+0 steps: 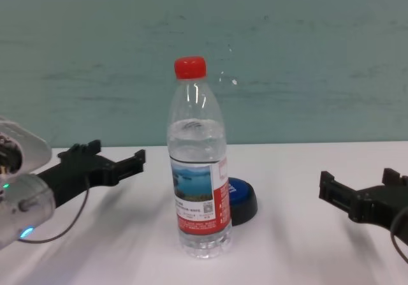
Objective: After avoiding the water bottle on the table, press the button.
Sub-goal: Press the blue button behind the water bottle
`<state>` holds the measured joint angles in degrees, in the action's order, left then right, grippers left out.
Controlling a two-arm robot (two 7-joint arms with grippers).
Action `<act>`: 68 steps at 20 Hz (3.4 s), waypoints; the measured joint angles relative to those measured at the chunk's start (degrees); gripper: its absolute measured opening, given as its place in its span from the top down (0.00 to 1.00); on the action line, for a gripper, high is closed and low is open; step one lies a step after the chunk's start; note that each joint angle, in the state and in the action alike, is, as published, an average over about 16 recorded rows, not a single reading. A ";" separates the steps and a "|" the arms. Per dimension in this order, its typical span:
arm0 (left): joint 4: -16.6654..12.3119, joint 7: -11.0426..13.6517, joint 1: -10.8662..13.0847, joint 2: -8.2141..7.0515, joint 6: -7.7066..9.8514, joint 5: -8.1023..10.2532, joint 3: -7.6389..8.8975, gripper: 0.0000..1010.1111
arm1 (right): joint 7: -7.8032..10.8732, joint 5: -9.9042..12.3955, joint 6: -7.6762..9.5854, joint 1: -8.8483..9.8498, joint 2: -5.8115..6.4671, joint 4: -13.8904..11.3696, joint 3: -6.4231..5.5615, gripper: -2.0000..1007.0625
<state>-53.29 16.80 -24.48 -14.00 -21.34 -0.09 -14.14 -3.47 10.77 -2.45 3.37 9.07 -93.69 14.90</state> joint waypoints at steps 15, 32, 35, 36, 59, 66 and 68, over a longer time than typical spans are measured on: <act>-24.08 -5.87 16.53 -2.02 10.45 -3.55 3.62 0.01 | 0.00 0.00 0.00 0.00 0.00 0.00 0.00 0.00; -42.17 -8.73 33.27 -0.47 14.41 -6.28 5.63 0.01 | 0.01 0.00 0.00 0.00 0.00 0.00 0.00 0.00; -43.89 -8.70 35.50 -0.29 14.25 -6.15 6.09 0.01 | 0.01 0.00 0.00 0.00 0.00 0.00 0.00 0.00; -44.33 -8.66 36.15 -0.26 14.11 -6.10 6.22 0.01 | 0.00 0.00 0.00 0.00 0.00 0.00 0.00 0.00; -42.81 -4.73 39.94 -2.40 5.44 -2.12 8.18 0.01 | 0.00 0.00 0.00 0.00 0.00 0.00 0.00 0.00; -42.32 -4.96 39.54 -2.30 6.35 -1.58 8.77 0.01 | 0.00 0.00 0.00 0.00 0.00 0.00 0.00 0.00; -42.08 -5.14 39.40 -2.19 6.62 -1.65 8.83 0.01 | 0.00 0.00 0.00 0.00 0.00 0.00 0.00 0.00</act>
<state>-95.37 11.66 14.92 -16.19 -14.72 -1.74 -5.32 -3.47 10.77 -2.45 3.37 9.07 -93.69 14.90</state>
